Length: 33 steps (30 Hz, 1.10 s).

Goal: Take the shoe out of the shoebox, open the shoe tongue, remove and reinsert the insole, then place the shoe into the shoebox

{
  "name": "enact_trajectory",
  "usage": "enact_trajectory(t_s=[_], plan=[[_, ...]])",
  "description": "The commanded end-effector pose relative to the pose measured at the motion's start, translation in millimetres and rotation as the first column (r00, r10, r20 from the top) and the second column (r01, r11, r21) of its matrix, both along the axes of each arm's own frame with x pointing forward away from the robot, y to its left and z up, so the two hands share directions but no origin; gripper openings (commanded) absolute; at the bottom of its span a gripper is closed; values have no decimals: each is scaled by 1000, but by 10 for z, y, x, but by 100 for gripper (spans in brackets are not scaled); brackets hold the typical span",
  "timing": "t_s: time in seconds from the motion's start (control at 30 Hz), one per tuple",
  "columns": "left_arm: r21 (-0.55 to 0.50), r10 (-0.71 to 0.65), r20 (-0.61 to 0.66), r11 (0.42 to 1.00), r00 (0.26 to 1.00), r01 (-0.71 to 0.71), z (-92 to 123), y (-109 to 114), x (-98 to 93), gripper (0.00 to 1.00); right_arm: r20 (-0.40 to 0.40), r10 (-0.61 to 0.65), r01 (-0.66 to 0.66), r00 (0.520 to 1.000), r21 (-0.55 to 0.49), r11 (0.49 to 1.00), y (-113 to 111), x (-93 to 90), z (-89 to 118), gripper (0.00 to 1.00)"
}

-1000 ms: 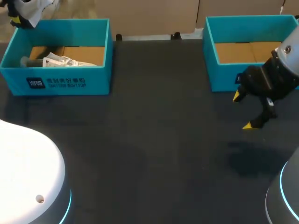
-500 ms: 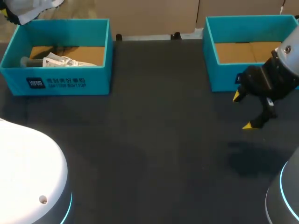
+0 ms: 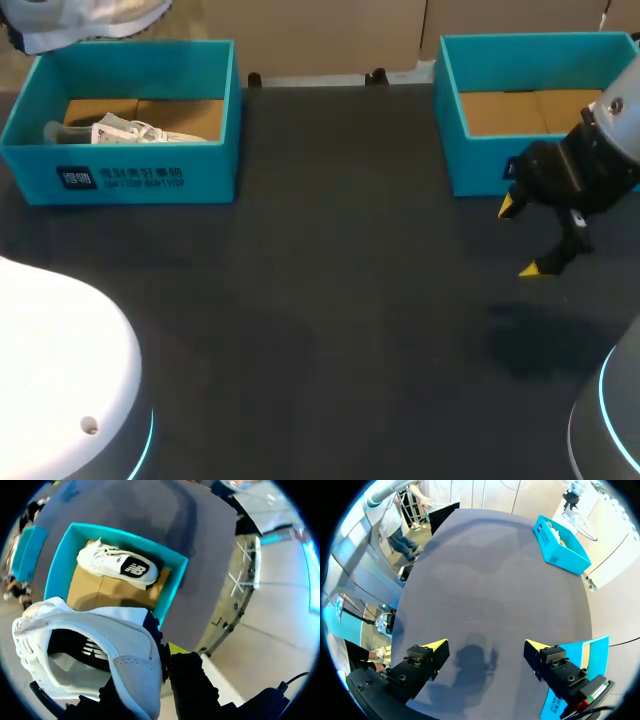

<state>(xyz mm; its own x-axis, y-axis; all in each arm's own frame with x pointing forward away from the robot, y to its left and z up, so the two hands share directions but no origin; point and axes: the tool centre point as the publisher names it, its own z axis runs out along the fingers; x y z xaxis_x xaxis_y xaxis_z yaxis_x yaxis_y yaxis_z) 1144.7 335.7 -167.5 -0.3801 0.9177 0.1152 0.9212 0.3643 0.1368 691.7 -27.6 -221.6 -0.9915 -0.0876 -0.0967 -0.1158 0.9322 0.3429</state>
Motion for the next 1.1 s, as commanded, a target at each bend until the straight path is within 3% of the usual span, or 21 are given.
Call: enact_trajectory(t_s=[0.03,0.57,1.1], plan=[[-1,-190,7,982,982,190,-1,28,-48,0,-1,0,0,1000,-2,1000,8,9,-12,100],[-1,-190,7,982,982,190,-1,28,-48,0,-1,0,0,1000,-2,1000,8,9,-12,100],[55,-231,29,972,972,230,-473,-102,7,0,-1,0,0,1000,-2,1000,8,9,-12,100]])
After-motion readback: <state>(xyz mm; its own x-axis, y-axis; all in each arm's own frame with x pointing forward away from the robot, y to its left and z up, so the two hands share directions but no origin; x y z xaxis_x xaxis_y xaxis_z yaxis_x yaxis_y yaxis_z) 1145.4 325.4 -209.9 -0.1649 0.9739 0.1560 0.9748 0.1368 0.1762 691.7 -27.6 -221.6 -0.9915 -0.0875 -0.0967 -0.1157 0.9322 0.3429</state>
